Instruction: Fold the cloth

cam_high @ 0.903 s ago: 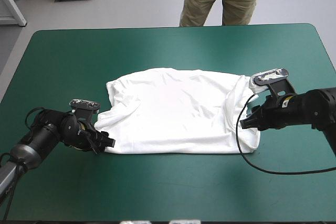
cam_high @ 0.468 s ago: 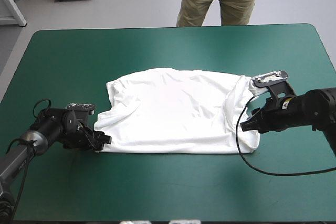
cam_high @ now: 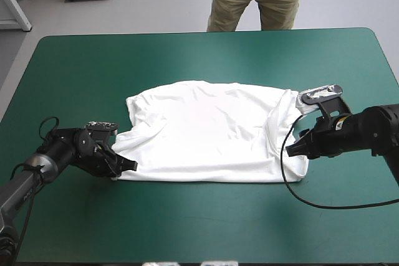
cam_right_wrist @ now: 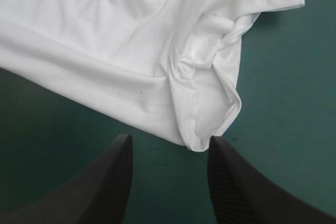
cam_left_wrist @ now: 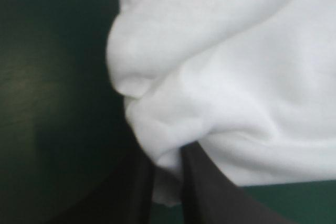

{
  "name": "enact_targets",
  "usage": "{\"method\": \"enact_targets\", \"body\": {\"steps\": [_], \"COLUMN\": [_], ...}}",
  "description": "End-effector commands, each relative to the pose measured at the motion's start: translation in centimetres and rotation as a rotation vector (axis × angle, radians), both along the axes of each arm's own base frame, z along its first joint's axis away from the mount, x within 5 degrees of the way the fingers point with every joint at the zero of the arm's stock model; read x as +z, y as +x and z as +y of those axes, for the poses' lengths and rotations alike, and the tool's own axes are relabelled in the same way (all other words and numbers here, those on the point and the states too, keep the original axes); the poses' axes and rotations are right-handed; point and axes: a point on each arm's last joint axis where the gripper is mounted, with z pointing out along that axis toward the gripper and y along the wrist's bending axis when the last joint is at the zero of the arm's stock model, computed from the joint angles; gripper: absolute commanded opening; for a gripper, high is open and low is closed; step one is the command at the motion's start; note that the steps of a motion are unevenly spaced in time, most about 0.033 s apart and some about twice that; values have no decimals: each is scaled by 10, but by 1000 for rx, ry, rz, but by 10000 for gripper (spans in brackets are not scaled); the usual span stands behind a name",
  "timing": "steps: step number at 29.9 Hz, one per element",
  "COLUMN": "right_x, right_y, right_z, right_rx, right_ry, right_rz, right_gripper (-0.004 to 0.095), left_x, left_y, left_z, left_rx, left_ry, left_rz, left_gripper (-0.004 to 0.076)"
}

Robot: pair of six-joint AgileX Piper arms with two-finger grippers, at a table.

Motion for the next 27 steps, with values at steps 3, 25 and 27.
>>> {"method": "enact_targets", "body": {"steps": [3, 25, 27], "right_x": [-3, -123, -135], "right_y": [-4, 34, 38], "right_z": [-5, 1, 2], "right_rx": [-33, -85, -83], "right_ry": [-23, -80, -93], "right_rz": [-12, 187, 234], "right_gripper": [428, 627, 591], "left_x": [6, 5, 5], "left_y": [1, 0, 0], "left_z": [-2, -2, -2], "left_rx": [-26, -32, -34], "left_ry": [-16, -14, -14], "left_rz": [-37, -29, -30], "left_gripper": [-9, -9, -9]}}
